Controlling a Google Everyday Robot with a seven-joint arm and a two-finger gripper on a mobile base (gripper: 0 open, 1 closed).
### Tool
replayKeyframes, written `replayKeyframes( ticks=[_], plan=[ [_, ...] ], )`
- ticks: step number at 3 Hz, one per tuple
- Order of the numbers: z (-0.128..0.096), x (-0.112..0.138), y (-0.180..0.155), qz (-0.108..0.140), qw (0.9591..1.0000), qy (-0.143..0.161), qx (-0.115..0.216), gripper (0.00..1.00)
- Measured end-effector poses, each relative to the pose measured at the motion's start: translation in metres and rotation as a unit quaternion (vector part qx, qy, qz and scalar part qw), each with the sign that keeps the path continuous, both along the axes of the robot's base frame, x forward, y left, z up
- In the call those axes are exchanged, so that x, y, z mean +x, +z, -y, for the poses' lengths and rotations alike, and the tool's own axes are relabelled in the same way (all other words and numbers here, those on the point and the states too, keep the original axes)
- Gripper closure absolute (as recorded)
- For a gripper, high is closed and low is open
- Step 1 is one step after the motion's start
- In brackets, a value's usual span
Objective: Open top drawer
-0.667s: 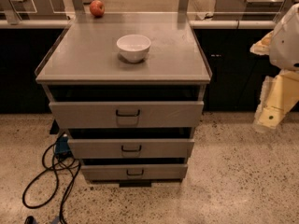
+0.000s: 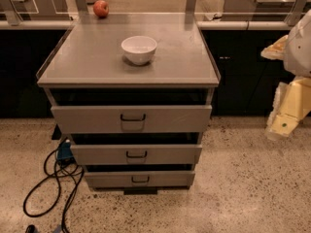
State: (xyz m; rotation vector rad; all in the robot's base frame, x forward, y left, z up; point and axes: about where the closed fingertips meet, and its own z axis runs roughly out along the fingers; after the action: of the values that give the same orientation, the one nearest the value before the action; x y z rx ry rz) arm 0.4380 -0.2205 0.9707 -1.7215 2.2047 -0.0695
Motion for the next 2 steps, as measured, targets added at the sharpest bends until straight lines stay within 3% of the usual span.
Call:
replayKeyframes(
  ticks=[1, 2],
  plan=[
    [0.013, 0.002, -0.041, -0.016, 0.9992, 0.009, 0.036, 0.0],
    [0.023, 0.009, -0.105, -0.057, 0.9964, 0.012, 0.061, 0.0]
  ],
)
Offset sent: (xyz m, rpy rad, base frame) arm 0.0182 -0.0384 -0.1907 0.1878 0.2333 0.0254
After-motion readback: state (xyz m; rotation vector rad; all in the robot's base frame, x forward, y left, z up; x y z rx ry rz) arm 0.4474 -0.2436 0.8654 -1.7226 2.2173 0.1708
